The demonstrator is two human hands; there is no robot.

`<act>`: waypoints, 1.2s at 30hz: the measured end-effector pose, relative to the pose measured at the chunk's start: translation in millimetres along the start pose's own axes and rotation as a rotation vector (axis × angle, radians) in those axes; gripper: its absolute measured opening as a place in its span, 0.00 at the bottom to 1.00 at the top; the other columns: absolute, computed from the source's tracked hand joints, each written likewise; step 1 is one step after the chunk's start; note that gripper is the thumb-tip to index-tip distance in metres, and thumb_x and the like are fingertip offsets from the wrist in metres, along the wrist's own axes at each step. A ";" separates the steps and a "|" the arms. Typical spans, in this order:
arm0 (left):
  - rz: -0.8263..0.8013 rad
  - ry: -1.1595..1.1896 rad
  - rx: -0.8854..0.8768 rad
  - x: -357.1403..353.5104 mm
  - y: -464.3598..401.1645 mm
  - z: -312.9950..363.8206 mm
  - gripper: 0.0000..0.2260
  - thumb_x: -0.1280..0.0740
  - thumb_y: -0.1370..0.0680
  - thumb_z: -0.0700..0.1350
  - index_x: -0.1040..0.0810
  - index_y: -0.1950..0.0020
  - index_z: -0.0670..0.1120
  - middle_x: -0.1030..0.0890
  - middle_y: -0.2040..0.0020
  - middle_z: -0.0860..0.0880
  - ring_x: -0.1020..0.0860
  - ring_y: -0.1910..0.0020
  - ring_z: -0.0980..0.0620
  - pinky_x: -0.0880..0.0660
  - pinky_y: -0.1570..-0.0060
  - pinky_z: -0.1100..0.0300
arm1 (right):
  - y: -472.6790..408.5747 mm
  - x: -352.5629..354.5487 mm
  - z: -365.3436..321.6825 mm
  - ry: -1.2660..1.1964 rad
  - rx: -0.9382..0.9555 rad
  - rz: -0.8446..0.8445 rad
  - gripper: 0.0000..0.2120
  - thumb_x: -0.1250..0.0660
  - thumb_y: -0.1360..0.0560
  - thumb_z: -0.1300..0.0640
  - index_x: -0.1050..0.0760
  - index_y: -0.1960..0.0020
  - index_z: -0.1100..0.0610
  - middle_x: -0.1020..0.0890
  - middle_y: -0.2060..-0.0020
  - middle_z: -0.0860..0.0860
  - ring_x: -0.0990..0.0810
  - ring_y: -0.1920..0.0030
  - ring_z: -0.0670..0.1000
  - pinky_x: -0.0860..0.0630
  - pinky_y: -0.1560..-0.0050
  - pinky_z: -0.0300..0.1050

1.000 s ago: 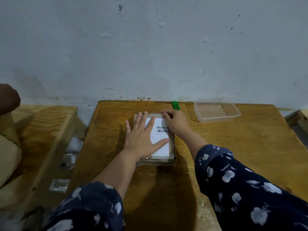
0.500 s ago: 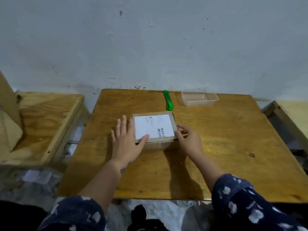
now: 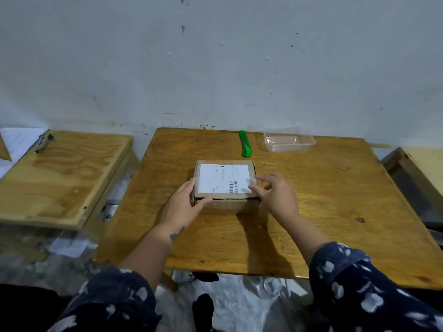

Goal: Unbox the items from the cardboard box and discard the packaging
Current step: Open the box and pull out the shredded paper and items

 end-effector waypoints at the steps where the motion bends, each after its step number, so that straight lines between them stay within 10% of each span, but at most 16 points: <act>1: 0.000 -0.020 -0.001 1.3 -1.1 -0.8 0.36 0.30 0.27 0.58 0.40 0.23 0.49 0.35 0.25 0.53 0.34 0.29 0.52 0.34 0.34 0.57 | -2.4 -2.5 -1.6 0.001 0.027 -0.058 0.21 0.30 0.28 0.45 0.24 0.37 0.49 0.24 0.39 0.48 0.23 0.48 0.47 0.25 0.52 0.42; 6: 0.010 -0.066 0.003 3.9 -5.0 -2.3 0.37 0.30 0.29 0.60 0.39 0.24 0.51 0.38 0.24 0.51 0.41 0.25 0.53 0.38 0.29 0.53 | -0.7 -16.6 -1.3 0.048 0.107 -0.265 0.22 0.27 0.30 0.49 0.24 0.37 0.48 0.30 0.32 0.47 0.31 0.33 0.50 0.32 0.35 0.47; 17: 0.104 0.182 -0.010 27.0 -31.7 30.0 0.29 0.38 0.24 0.61 0.35 0.26 0.50 0.27 0.31 0.47 0.27 0.35 0.40 0.27 0.40 0.50 | -35.9 17.9 -12.1 -0.462 -0.104 0.109 0.23 0.28 0.30 0.46 0.27 0.39 0.52 0.20 0.54 0.46 0.20 0.53 0.47 0.23 0.54 0.42; 20: 0.119 0.263 -0.024 29.9 -48.9 41.5 0.28 0.36 0.21 0.52 0.39 0.24 0.45 0.29 0.30 0.49 0.30 0.34 0.55 0.36 0.41 0.66 | -51.6 15.7 -24.1 -0.607 -0.127 0.174 0.19 0.28 0.29 0.51 0.32 0.44 0.50 0.19 0.53 0.48 0.20 0.51 0.46 0.23 0.51 0.41; 25: 0.126 0.104 -0.064 32.1 -84.5 44.7 0.38 0.36 0.21 0.52 0.62 0.23 0.56 0.24 0.65 0.50 0.29 0.73 0.56 0.31 0.72 0.63 | -83.6 10.2 -37.0 -0.566 -0.126 0.272 0.12 0.34 0.24 0.51 0.30 0.42 0.50 0.19 0.48 0.49 0.21 0.47 0.48 0.21 0.44 0.51; 31: 0.109 -0.140 -0.092 30.4 -128.4 34.7 0.33 0.39 0.19 0.49 0.57 0.22 0.50 0.20 0.44 0.45 0.21 0.50 0.48 0.27 0.39 0.44 | -128.7 0.7 -50.3 -0.356 -0.093 0.199 0.20 0.38 0.22 0.55 0.35 0.30 0.50 0.21 0.41 0.51 0.21 0.44 0.51 0.21 0.46 0.53; 36: 0.115 -0.161 -0.059 31.4 -153.0 22.0 0.20 0.40 0.19 0.50 0.38 0.28 0.48 0.20 0.43 0.48 0.20 0.49 0.47 0.23 0.45 0.45 | -145.0 -15.6 -29.9 -0.322 -0.158 0.152 0.23 0.39 0.23 0.65 0.36 0.29 0.53 0.22 0.39 0.55 0.21 0.43 0.55 0.22 0.47 0.52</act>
Point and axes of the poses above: each hand's wrist, its own y-axis away from the middle knuckle, its own x-axis out of the back of the hand, z = x × y, the point moved 6 cm from there along -y, towards the middle knuckle
